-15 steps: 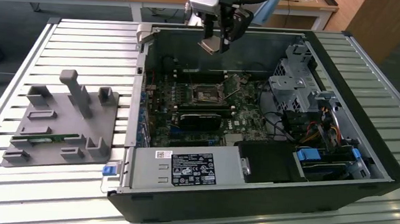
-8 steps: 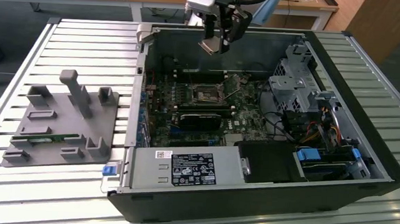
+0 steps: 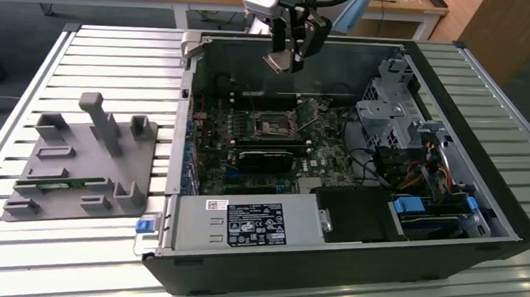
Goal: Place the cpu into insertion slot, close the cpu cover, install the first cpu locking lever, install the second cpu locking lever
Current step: 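Place the cpu into insertion slot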
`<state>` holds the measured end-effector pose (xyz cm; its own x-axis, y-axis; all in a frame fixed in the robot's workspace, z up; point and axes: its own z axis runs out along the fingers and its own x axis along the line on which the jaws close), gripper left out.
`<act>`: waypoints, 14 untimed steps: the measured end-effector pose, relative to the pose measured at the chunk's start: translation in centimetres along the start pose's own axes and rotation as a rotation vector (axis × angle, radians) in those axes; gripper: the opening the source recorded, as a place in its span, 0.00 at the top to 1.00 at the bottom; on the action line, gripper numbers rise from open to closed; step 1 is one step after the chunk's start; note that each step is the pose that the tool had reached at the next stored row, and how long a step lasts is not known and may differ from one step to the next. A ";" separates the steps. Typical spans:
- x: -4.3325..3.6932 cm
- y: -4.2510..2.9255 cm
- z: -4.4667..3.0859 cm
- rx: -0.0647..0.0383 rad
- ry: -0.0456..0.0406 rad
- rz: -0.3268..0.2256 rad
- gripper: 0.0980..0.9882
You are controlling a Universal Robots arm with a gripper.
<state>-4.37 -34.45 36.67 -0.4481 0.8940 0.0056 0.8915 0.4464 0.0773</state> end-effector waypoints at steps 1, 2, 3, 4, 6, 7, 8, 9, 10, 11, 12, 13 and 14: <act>0.00 0.00 0.02 0.000 -0.0013 0.008 0.50; 0.00 0.00 0.03 0.001 -0.0027 0.017 0.50; 0.01 0.00 0.05 0.001 -0.0041 0.025 0.50; 0.01 0.00 0.06 0.001 -0.0056 0.034 0.50; 0.02 0.00 0.10 0.002 -0.0083 0.051 0.50; 0.02 0.00 0.11 0.002 -0.0096 0.059 0.50; 0.02 0.00 0.13 0.003 -0.0110 0.067 0.50; 0.03 0.00 0.14 0.003 -0.0123 0.075 0.50; 0.03 0.00 0.15 0.003 -0.0136 0.084 0.50; 0.03 0.00 0.17 0.003 -0.0149 0.092 0.50; 0.03 0.00 0.18 0.004 -0.0162 0.101 0.50; 0.04 0.00 0.20 0.004 -0.0174 0.109 0.50; 0.04 0.00 0.21 0.004 -0.0187 0.118 0.50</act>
<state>-4.37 -34.40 36.46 -0.3388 0.9409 -0.0042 0.9382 0.3382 0.0730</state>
